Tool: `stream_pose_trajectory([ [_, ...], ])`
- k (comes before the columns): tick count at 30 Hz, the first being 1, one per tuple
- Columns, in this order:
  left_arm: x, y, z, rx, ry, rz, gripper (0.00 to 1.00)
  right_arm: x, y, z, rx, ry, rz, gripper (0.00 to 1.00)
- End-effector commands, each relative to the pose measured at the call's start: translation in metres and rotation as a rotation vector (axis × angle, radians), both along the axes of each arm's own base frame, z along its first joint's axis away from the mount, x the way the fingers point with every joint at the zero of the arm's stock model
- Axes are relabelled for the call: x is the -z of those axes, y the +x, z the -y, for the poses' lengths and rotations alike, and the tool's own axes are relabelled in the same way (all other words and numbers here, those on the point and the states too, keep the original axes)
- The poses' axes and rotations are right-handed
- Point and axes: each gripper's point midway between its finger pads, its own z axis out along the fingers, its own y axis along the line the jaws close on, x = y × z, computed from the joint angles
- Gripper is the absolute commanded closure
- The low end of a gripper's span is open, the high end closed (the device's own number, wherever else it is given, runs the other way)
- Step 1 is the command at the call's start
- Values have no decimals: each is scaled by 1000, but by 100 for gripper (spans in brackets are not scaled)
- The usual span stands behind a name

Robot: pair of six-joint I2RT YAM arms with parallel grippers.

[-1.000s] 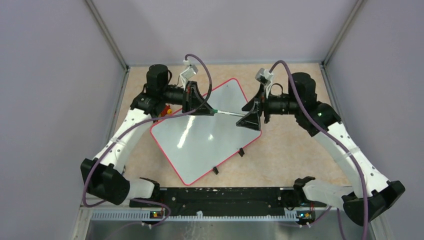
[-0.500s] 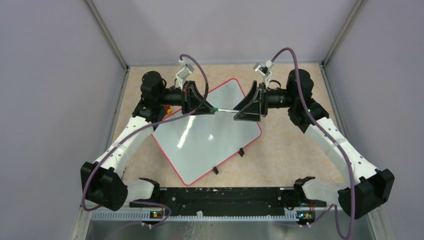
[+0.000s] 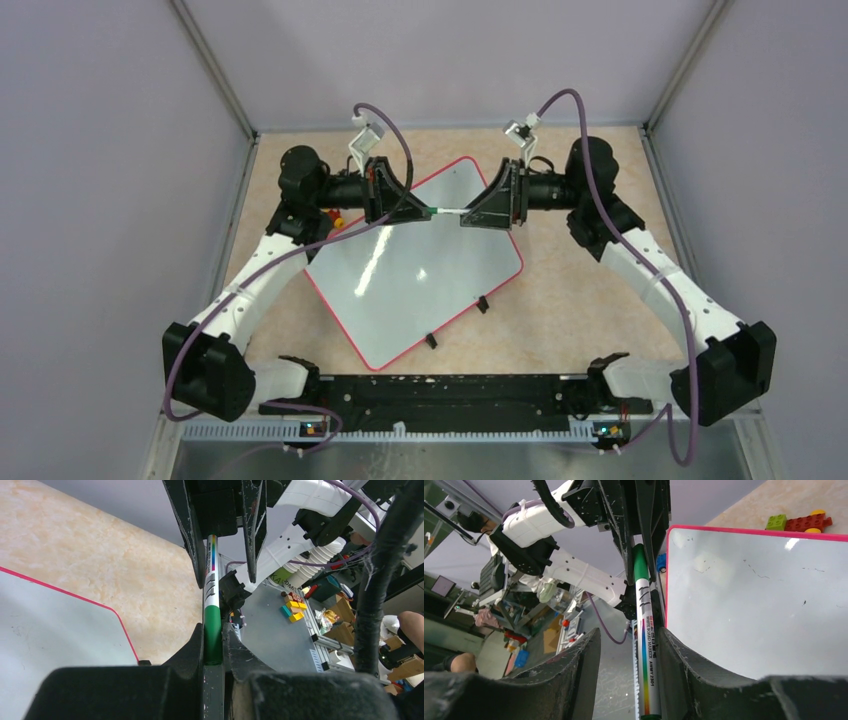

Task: Write a sentence on the whiteboard
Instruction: Open the pen cap of the whiteboard marker.

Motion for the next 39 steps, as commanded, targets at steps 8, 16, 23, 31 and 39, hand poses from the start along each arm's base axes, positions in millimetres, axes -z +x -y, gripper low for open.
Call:
stream_pose_trajectory([
  [8, -8, 3, 0, -42, -25, 31, 100, -12, 13, -9, 34, 28, 30, 66],
  [16, -4, 1, 2, -42, -16, 25, 100, -11, 18, -14, 38, 27, 18, 71],
  [23, -3, 2, 5, -39, -14, 19, 100, -12, 17, -17, 30, 29, 14, 71],
  [31, 4, 2, 7, -35, -6, 4, 100, -16, 15, -20, 10, 53, 7, 71],
  [39, 7, 3, 8, -33, 1, -9, 100, -14, 16, -20, 11, 48, 6, 63],
])
